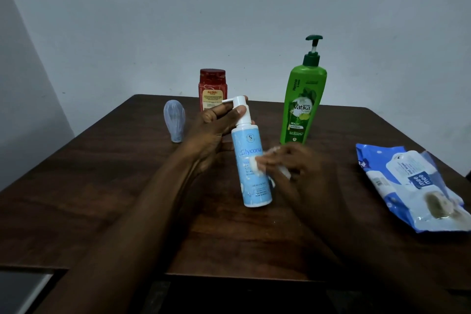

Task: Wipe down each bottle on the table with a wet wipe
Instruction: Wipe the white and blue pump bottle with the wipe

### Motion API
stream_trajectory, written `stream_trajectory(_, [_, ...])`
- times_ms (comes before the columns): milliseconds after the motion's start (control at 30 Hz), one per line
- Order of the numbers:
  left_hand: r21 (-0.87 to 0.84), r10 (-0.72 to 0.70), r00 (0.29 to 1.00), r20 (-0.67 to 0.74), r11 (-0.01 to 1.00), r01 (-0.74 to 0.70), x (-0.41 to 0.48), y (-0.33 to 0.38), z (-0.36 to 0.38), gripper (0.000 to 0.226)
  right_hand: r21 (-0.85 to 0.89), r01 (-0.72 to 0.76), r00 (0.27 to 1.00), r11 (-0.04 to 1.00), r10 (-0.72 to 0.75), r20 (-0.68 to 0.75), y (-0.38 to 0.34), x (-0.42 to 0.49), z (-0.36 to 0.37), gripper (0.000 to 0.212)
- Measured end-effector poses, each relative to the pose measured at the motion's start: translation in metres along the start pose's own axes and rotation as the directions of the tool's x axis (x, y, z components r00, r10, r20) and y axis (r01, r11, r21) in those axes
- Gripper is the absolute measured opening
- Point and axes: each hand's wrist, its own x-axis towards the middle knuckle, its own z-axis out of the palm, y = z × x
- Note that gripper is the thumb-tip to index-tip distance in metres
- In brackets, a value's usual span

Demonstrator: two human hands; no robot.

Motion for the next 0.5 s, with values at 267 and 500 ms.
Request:
stream_trajectory(267, [-0.028,0.006,1.0,0.024,1.0,-0.005,0.0,-0.004,-0.005,0.028,0.057,-0.043,0.993,0.997,0.049,-0.109,0.004,0.04,0.013,0.02])
stream_trajectory(500, [-0.089,-0.022,1.0,-0.009,0.996,0.021,0.003,-0.01,-0.012,0.016,0.065,-0.156,0.975,0.986,0.144,0.167,0.008,-0.03,-0.006,0.016])
